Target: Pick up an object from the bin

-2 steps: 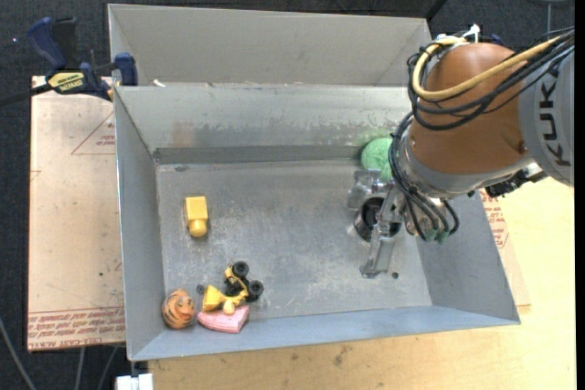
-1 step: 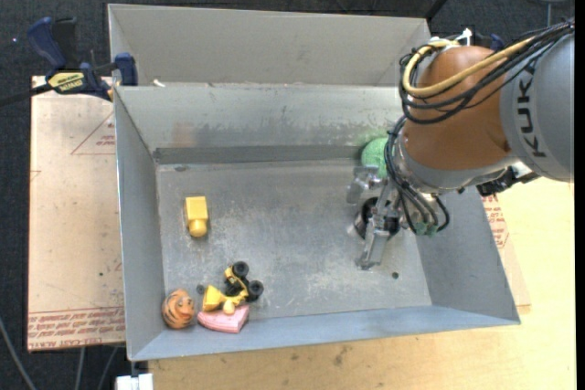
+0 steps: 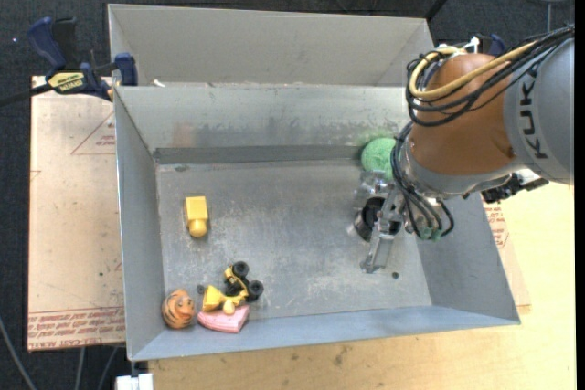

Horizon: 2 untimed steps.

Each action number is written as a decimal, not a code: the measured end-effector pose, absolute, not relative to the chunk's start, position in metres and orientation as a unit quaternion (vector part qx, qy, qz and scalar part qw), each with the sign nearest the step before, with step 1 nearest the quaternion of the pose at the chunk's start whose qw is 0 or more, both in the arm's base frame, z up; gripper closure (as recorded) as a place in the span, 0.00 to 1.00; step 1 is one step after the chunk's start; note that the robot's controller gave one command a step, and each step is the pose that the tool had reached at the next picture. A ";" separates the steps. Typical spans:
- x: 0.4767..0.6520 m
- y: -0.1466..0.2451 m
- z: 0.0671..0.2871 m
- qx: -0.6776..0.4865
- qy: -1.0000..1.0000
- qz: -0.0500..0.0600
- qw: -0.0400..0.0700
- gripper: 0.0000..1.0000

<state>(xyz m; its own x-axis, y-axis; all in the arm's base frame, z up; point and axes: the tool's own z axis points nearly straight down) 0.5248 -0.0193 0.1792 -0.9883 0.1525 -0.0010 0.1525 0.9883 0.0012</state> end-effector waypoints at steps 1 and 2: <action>0.550 -0.023 0.161 0.072 0.997 0.000 0.002 0.00; 0.550 -0.045 0.127 0.077 0.997 0.001 0.002 0.00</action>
Offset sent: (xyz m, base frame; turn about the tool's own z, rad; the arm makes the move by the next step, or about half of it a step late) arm 0.0212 -0.0346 -0.0619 0.0061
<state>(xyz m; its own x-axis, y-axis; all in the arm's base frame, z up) 0.5496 -0.0454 0.1267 -0.9882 0.1528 -0.0033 0.1528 0.9883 0.0015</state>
